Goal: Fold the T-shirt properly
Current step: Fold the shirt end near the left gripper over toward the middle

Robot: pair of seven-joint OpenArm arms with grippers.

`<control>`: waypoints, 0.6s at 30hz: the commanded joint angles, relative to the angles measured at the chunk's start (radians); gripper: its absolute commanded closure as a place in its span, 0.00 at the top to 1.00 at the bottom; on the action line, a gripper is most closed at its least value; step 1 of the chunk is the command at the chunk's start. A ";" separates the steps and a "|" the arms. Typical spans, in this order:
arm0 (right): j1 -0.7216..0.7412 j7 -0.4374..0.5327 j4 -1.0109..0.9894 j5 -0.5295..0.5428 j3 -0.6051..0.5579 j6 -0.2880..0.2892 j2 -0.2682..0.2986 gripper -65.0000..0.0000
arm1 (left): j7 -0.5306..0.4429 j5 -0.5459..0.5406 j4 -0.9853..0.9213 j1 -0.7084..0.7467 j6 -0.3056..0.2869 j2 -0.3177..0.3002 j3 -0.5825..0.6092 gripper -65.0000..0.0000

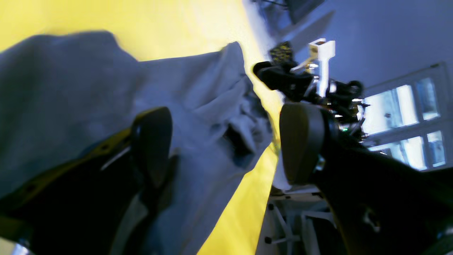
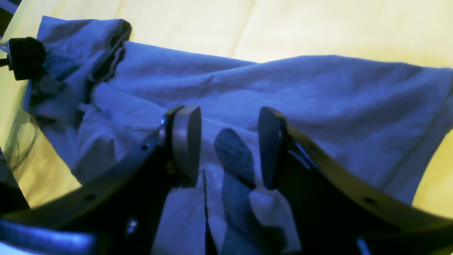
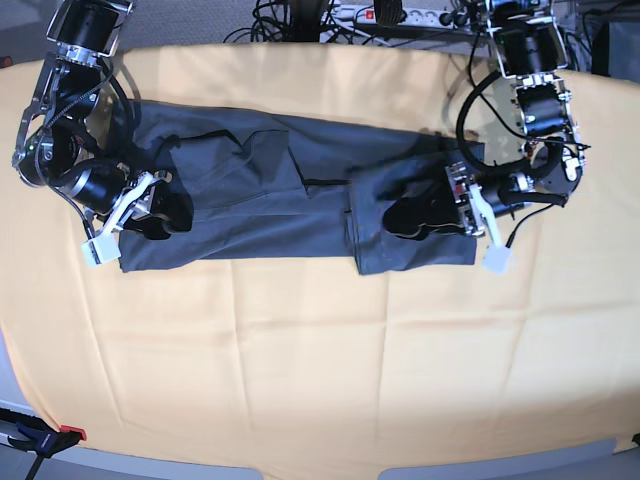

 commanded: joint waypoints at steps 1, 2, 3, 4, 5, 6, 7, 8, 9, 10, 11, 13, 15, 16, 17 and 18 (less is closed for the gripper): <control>0.016 0.026 0.014 0.028 0.004 0.006 0.013 0.44 | -0.009 -0.025 0.016 -0.019 -0.002 -0.009 -0.002 0.76; 0.016 0.026 0.014 0.028 0.004 0.006 0.013 0.44 | -0.009 -0.025 0.016 -0.019 -0.002 -0.008 -0.001 0.76; 0.016 0.026 0.014 0.028 0.004 0.006 0.013 0.44 | -0.009 -0.025 0.016 -0.019 -0.002 -0.007 -0.001 0.76; 0.016 0.026 0.014 0.028 0.004 0.006 0.013 0.44 | -0.009 -0.025 0.016 -0.019 0.002 -0.002 -0.001 0.76; 0.016 0.026 0.014 0.028 0.004 0.006 0.012 0.44 | -0.009 -0.025 0.016 -0.019 0.002 -0.001 0.002 0.76; 0.016 0.026 0.014 0.028 0.004 0.006 0.013 0.44 | -0.009 -0.025 0.016 -0.019 -0.005 -0.004 0.010 0.76; 0.016 0.025 0.014 0.028 0.004 0.006 0.013 0.44 | -0.009 -0.025 0.016 -0.020 -0.042 -0.008 0.012 0.76; 0.016 0.025 0.014 0.028 0.004 0.006 0.013 0.44 | -0.009 -0.025 0.016 -0.022 -0.099 -0.014 0.009 0.75; 0.016 0.025 0.014 0.028 0.004 0.006 0.013 0.44 | -0.009 -0.025 0.016 -0.023 -0.141 -0.021 0.003 0.75; 0.016 0.025 0.014 0.028 0.004 0.006 0.013 0.44 | -0.009 -0.025 0.016 -0.025 -0.160 -0.028 -0.004 0.73; 0.016 0.025 0.014 0.029 0.004 0.006 0.014 0.44 | -0.009 -0.025 0.016 -0.026 -0.166 -0.033 -0.014 0.65; 0.016 0.026 0.014 0.029 0.004 0.006 0.015 0.44 | -0.009 -0.025 0.016 -0.028 -0.179 -0.035 -0.039 0.39; 0.019 0.026 0.014 0.052 0.005 0.006 0.015 0.44 | -0.009 -0.025 0.016 -0.028 -0.204 -0.035 -0.064 0.17; 0.019 0.026 0.014 0.068 0.005 0.006 0.015 0.44 | -0.009 -0.025 0.016 -0.028 -0.204 -0.035 -0.077 0.16; 0.024 0.026 0.014 0.079 0.005 0.006 0.015 0.44 | -0.009 -0.025 0.016 -0.028 -0.204 -0.035 -0.089 0.16; 0.029 0.025 0.014 0.080 0.005 0.006 0.015 0.44 | -0.009 -0.021 0.016 -0.028 -0.204 -0.035 -0.097 0.18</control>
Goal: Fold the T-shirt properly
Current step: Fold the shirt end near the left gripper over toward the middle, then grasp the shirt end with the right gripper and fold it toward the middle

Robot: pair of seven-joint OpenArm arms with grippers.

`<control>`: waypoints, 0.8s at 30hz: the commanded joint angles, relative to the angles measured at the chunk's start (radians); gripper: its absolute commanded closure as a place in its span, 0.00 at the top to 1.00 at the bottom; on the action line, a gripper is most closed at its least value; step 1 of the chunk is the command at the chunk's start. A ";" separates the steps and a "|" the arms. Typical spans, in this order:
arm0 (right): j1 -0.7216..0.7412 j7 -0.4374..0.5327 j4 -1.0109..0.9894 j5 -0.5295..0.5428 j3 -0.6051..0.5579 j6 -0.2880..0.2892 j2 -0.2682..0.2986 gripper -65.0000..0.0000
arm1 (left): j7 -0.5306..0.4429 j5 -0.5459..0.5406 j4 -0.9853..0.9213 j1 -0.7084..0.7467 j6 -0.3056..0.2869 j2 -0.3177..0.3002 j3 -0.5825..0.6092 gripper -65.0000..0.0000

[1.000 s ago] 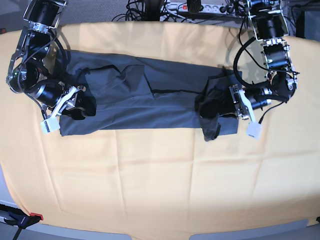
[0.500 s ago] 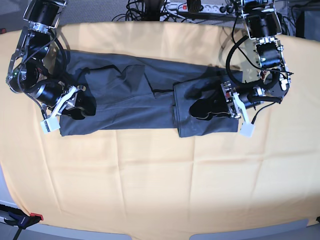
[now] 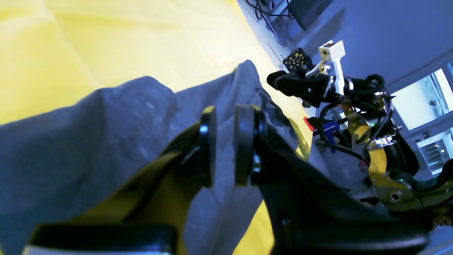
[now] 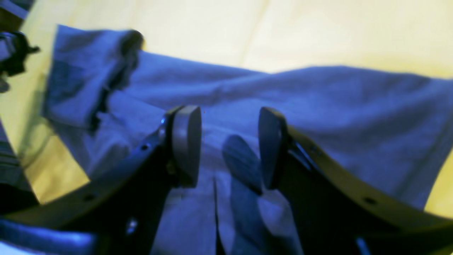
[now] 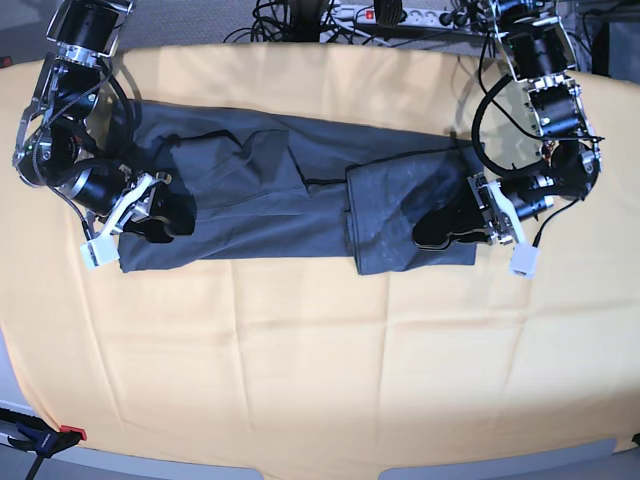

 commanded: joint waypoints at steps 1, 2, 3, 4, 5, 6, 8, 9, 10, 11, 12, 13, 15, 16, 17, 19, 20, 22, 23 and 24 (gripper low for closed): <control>0.022 0.026 0.014 0.022 0.005 0.006 0.014 0.44 | -0.010 0.008 0.016 -0.016 -0.009 -0.010 -0.006 0.21; 0.024 0.026 0.014 0.022 0.005 0.006 0.016 0.44 | -0.010 0.054 0.015 -0.013 -0.009 -0.009 -0.005 0.22; 0.025 0.026 0.014 0.023 0.005 0.006 0.017 0.44 | -0.011 0.111 0.015 -0.008 -0.009 -0.007 -0.003 0.23; 0.025 0.026 0.014 0.023 0.005 0.006 0.017 0.44 | -0.050 0.176 0.015 0.002 -0.009 -0.007 -0.002 0.23; 0.025 0.026 0.014 0.022 0.005 0.006 0.017 0.44 | -0.098 0.240 0.014 0.014 -0.009 -0.007 -0.001 0.23; 0.025 0.026 0.014 0.023 0.005 0.006 0.017 0.44 | -0.151 0.300 0.014 0.026 -0.009 -0.007 -0.001 0.23; 0.029 0.029 0.014 0.027 0.005 0.006 0.017 0.44 | -0.252 0.399 0.014 0.052 -0.009 -0.007 -0.001 0.22; 0.036 0.028 0.014 0.029 0.005 0.006 0.017 0.44 | -0.285 0.437 0.014 0.060 0.001 -0.006 -0.001 0.19; 0.043 0.024 0.015 0.029 0.005 0.006 0.017 0.44 | -0.309 0.467 0.014 0.069 0.017 -0.007 -0.001 0.14; 0.051 0.021 0.016 0.029 0.006 0.006 0.018 0.44 | -0.318 0.484 0.014 0.073 0.025 -0.007 -0.001 0.06; 0.062 0.010 0.016 0.029 0.008 0.006 0.018 0.44 | -0.319 0.500 0.014 0.075 0.029 -0.007 -0.001 0.00; 0.075 -0.003 0.016 0.029 0.013 0.006 0.019 0.44 | -0.318 0.511 0.014 0.075 0.029 -0.007 -0.001 0.00; 0.101 -0.042 0.016 0.006 0.035 0.006 0.019 0.44 | -0.318 0.519 0.014 0.075 0.029 -0.008 -0.001 0.00; 0.113 -0.062 0.016 -0.024 0.051 -0.014 0.020 0.44 | -0.318 0.525 0.014 0.074 0.029 -0.008 -0.001 0.00; 0.123 -0.077 0.016 -0.058 0.070 -0.036 0.022 0.45 | -0.319 0.530 0.014 0.075 0.031 -0.008 -0.001 0.00; 0.124 -0.079 0.016 -0.116 0.104 -0.079 0.043 0.45 | -0.318 0.533 0.014 0.075 0.038 -0.010 -0.001 0.00; 0.122 -0.079 0.015 -0.150 0.121 -0.103 0.056 0.46 | -0.318 0.532 0.014 0.075 0.039 -0.010 -0.001 0.00; 0.101 -0.062 0.013 -0.234 0.153 -0.152 0.082 0.56 | -0.318 0.532 0.014 0.075 0.039 -0.009 -0.001 0.00; 0.079 -0.038 0.012 -0.258 0.165 -0.178 0.094 0.61 | -0.318 0.532 0.014 0.077 0.039 -0.010 -0.001 0.00; 0.053 -0.018 0.008 -0.271 0.174 -0.196 0.102 0.65 | -0.318 0.531 0.014 0.078 0.039 -0.010 -0.001 0.00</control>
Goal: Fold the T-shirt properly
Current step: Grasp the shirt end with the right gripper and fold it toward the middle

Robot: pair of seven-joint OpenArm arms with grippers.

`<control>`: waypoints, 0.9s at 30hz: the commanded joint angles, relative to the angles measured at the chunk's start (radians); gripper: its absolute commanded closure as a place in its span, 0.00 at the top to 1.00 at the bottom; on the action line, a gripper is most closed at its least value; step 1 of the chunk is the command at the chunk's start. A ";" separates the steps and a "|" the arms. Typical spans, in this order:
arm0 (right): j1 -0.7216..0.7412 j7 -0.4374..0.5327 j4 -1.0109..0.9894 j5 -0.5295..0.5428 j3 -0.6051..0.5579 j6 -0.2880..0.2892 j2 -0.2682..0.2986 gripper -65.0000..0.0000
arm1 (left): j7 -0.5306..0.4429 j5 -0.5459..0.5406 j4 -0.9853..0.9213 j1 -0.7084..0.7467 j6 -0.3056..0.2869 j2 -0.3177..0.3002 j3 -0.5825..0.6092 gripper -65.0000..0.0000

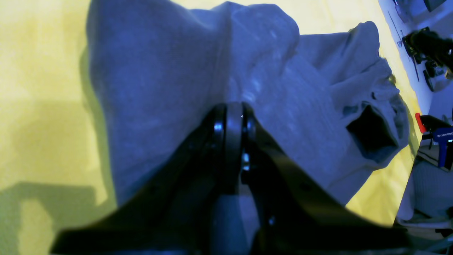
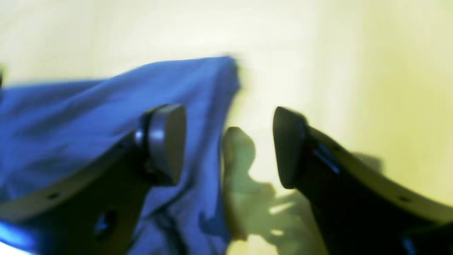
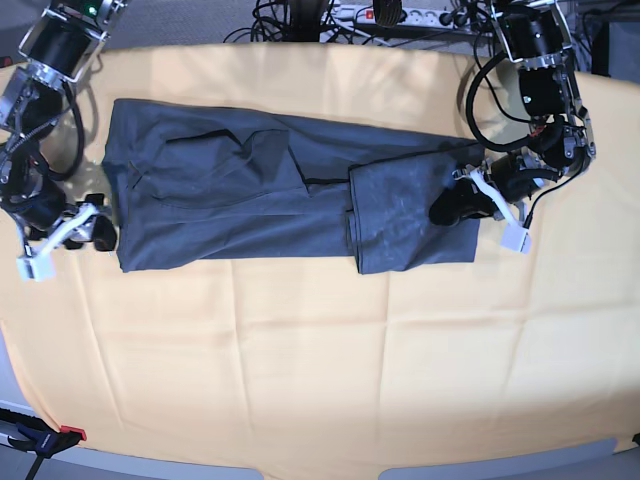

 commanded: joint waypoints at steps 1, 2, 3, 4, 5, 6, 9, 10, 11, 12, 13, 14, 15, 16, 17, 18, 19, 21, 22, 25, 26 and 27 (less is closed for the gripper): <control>-0.010 0.015 0.005 0.011 0.011 -0.006 0.014 0.65 | -0.007 -0.002 0.016 -0.008 0.002 -0.013 -0.004 0.00; -0.028 0.014 -0.003 0.014 0.017 -0.016 0.014 0.65 | -0.008 -0.002 0.016 -0.009 0.002 -0.013 -0.004 0.00; -0.043 0.014 -0.015 0.018 0.017 -0.029 0.014 0.65 | -0.008 -0.003 0.016 -0.009 0.002 -0.013 -0.004 0.00; -0.056 0.015 -0.033 0.024 0.017 -0.040 0.013 0.65 | -0.008 -0.012 0.016 -0.009 0.002 -0.013 -0.004 0.00; -0.064 0.014 -0.057 0.036 0.017 -0.045 0.010 0.65 | -0.008 -0.026 0.016 -0.009 0.001 -0.013 -0.004 0.00; -0.071 0.014 -0.086 0.058 0.017 -0.047 0.009 0.65 | -0.004 -0.035 0.016 -0.008 0.001 -0.013 -0.004 0.00; -0.077 0.001 -0.174 0.180 0.017 -0.026 0.007 0.65 | -0.001 -0.039 0.016 -0.009 0.001 -0.013 -0.004 0.00; -0.077 -0.006 -0.198 0.210 0.017 -0.009 0.004 0.65 | 0.000 -0.039 0.016 -0.008 0.001 -0.013 -0.004 0.00; -0.077 -0.016 -0.221 0.245 0.017 0.008 0.001 0.65 | 0.002 -0.039 0.016 -0.008 0.001 -0.013 -0.004 0.00; -0.077 -0.031 -0.241 0.275 0.016 0.024 -0.006 0.65 | 0.002 -0.039 0.016 -0.005 0.001 -0.013 -0.004 0.00; -0.077 -0.052 -0.255 0.300 0.016 0.043 -0.014 0.65 | 0.003 -0.039 0.016 -0.003 0.001 -0.013 -0.004 0.00; -0.077 -0.079 -0.265 0.312 0.016 0.064 -0.026 0.65 | 0.003 -0.039 0.016 0.000 0.001 -0.013 -0.004 0.00; -0.077 -0.105 -0.268 0.311 0.013 0.082 -0.037 0.65 | 0.003 -0.039 0.016 0.000 0.001 -0.013 -0.004 0.00; -0.078 -0.116 -0.269 0.311 0.000 0.098 -0.045 0.65 | 0.003 -0.039 0.016 -0.001 0.001 -0.013 -0.004 0.00; -0.081 -0.117 -0.269 0.312 -0.021 0.111 -0.048 0.65 | 0.003 -0.040 0.016 -0.001 0.001 -0.013 -0.004 0.00; -0.083 -0.116 -0.269 0.312 -0.047 0.126 -0.049 0.65 | 0.002 -0.048 0.016 -0.001 0.001 -0.013 -0.004 0.00; -0.083 -0.114 -0.269 0.311 -0.075 0.139 -0.050 0.65 | 0.002 -0.060 0.016 0.000 0.001 -0.013 -0.004 0.00; -0.082 -0.113 -0.268 0.311 -0.131 0.162 -0.050 0.65 | 0.003 -0.061 0.016 0.000 0.001 -0.013 -0.004 0.00; -0.082 -0.113 -0.268 0.311 -0.154 0.166 -0.049 0.64 | 0.003 -0.062 0.016 0.000 0.001 -0.013 -0.004 0.00; -0.077 -0.113 -0.268 0.310 -0.182 0.165 -0.049 0.51 | 0.004 -0.062 0.016 -0.001 0.001 -0.013 -0.004 0.00; -0.073 -0.113 -0.268 0.310 -0.180 0.164 -0.048 0.42 | 0.003 -0.063 0.016 -0.001 0.001 -0.013 -0.004 0.00; -0.070 -0.113 -0.268 0.309 -0.176 0.164 -0.043 0.30 | 0.003 -0.064 0.016 -0.002 0.000 -0.013 -0.004 0.00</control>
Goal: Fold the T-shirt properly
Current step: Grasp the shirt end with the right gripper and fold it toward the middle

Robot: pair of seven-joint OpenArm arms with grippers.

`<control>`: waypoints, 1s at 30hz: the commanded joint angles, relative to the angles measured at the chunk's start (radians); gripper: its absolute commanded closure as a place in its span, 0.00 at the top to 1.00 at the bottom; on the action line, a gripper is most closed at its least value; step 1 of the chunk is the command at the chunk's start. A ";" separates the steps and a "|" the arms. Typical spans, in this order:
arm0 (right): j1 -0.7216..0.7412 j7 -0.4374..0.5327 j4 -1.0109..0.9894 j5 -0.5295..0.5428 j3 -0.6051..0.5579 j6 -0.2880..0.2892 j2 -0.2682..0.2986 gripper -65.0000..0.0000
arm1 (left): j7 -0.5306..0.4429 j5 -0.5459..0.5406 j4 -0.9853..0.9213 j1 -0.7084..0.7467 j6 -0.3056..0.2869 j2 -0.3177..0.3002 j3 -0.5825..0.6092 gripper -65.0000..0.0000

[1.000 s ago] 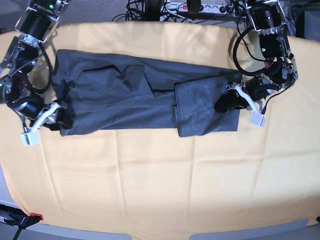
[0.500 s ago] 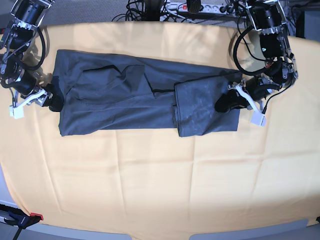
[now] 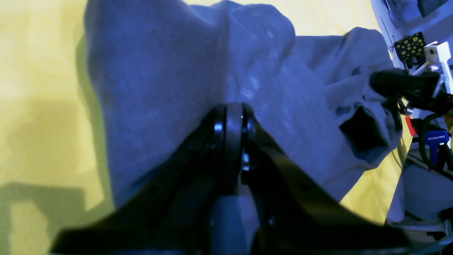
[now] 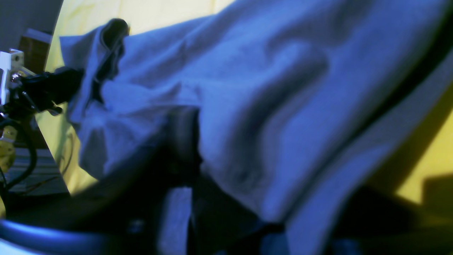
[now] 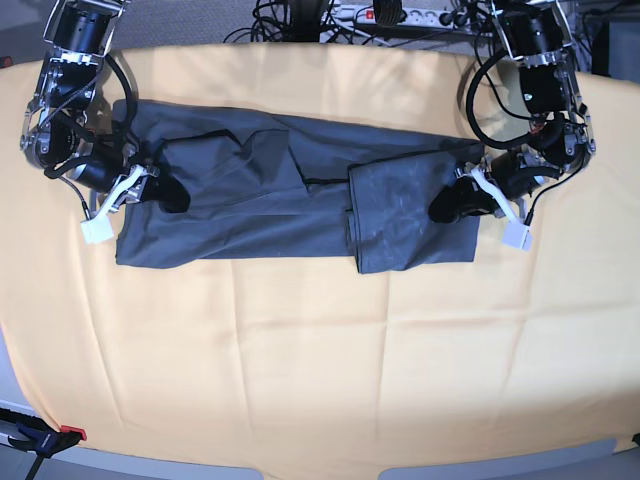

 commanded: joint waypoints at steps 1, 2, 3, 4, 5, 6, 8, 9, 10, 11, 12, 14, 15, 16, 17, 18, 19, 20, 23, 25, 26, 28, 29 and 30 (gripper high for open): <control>0.004 -0.055 0.002 -0.047 0.006 -0.003 0.017 0.18 | -0.007 -0.034 0.016 -0.012 -0.003 -0.011 -0.004 0.00; 0.007 -0.055 0.002 -0.047 0.013 0.007 0.026 0.07 | -0.007 -0.052 0.016 -0.011 -0.003 -0.011 -0.004 0.00; 0.012 -0.055 0.003 -0.047 0.018 0.021 0.035 0.00 | -0.007 -0.074 0.016 -0.012 -0.003 -0.011 -0.004 0.00; 0.017 -0.054 0.007 -0.047 0.024 0.035 0.044 0.00 | -0.007 -0.105 0.016 -0.012 -0.005 -0.012 -0.004 0.00; 0.023 -0.054 0.014 -0.047 0.028 0.035 0.054 0.00 | -0.007 -0.142 0.016 -0.012 -0.012 -0.012 -0.004 0.00; 0.031 -0.056 0.024 -0.048 0.032 0.035 0.063 0.00 | -0.007 -0.182 0.016 -0.011 -0.020 -0.013 -0.005 0.00; 0.045 -0.063 0.052 -0.050 0.037 0.035 0.088 0.00 | -0.005 -0.265 0.017 -0.011 -0.041 -0.015 -0.007 0.00; 0.051 -0.063 0.068 -0.056 0.040 0.035 0.101 0.00 | 0.003 -0.303 0.017 -0.012 -0.048 -0.016 -0.012 0.00; 0.057 -0.062 0.086 -0.067 0.046 0.035 0.117 0.00 | 0.016 -0.339 0.017 -0.012 -0.051 -0.017 -0.017 0.00; 0.064 -0.063 0.104 -0.088 0.051 0.035 0.135 0.00 | 0.039 -0.368 0.017 -0.012 -0.051 -0.017 -0.026 0.00; 0.070 -0.063 0.119 -0.120 0.056 0.035 0.153 0.00 | 0.062 -0.393 0.017 -0.012 -0.051 -0.016 -0.035 0.00; 0.087 -0.062 0.132 -0.191 0.068 0.035 0.193 0.00 | 0.093 -0.409 0.017 -0.011 -0.051 -0.017 -0.055 0.00; 0.101 -0.062 0.132 -0.224 0.073 0.035 0.213 0.00 | 0.100 -0.408 0.017 -0.011 -0.051 -0.017 -0.064 0.00; 0.114 -0.062 0.132 -0.259 0.079 0.035 0.233 0.00 | 0.100 -0.402 0.017 -0.011 -0.051 -0.017 -0.074 0.00; 0.127 -0.062 0.132 -0.284 0.083 0.035 0.256 0.00 | 0.100 -0.394 0.017 -0.011 -0.051 -0.017 -0.084 0.00; 0.138 -0.062 0.132 -0.294 0.084 0.027 0.282 0.00 | 0.101 -0.394 0.017 -0.011 -0.051 -0.017 -0.093 0.00; 0.150 -0.063 0.132 -0.306 0.084 0.008 0.310 0.00 | 0.102 -0.394 0.016 -0.010 -0.051 -0.017 -0.101 0.00; 0.163 -0.063 0.133 -0.323 0.084 -0.014 0.337 0.00 | 0.103 -0.394 0.016 -0.008 -0.051 -0.017 -0.107 0.00; 0.196 -0.075 0.133 -0.341 0.084 -0.098 0.416 0.00 | 0.106 -0.393 0.016 -0.005 -0.051 -0.017 -0.112 0.00; 0.208 -0.093 0.133 -0.245 0.084 -0.158 0.451 0.00 | 0.106 -0.394 0.016 -0.002 -0.051 -0.016 -0.110 0.00; 0.211 -0.111 0.133 -0.168 0.084 -0.157 0.458 0.00 | 0.106 -0.394 0.016 0.000 -0.051 -0.016 -0.110 0.00; 0.213 -0.155 0.133 -0.034 0.084 -0.105 0.452 0.00 | 0.106 -0.393 0.016 0.003 -0.051 -0.014 -0.110 0.00; 0.213 -0.188 0.133 0.047 0.084 -0.090 0.441 0.00 | 0.106 -0.391 0.016 0.006 -0.051 -0.014 -0.109 0.00; 0.211 -0.189 0.133 0.128 0.084 -0.069 0.427 0.00 | 0.106 -0.388 0.016 0.006 -0.051 -0.014 -0.109 0.00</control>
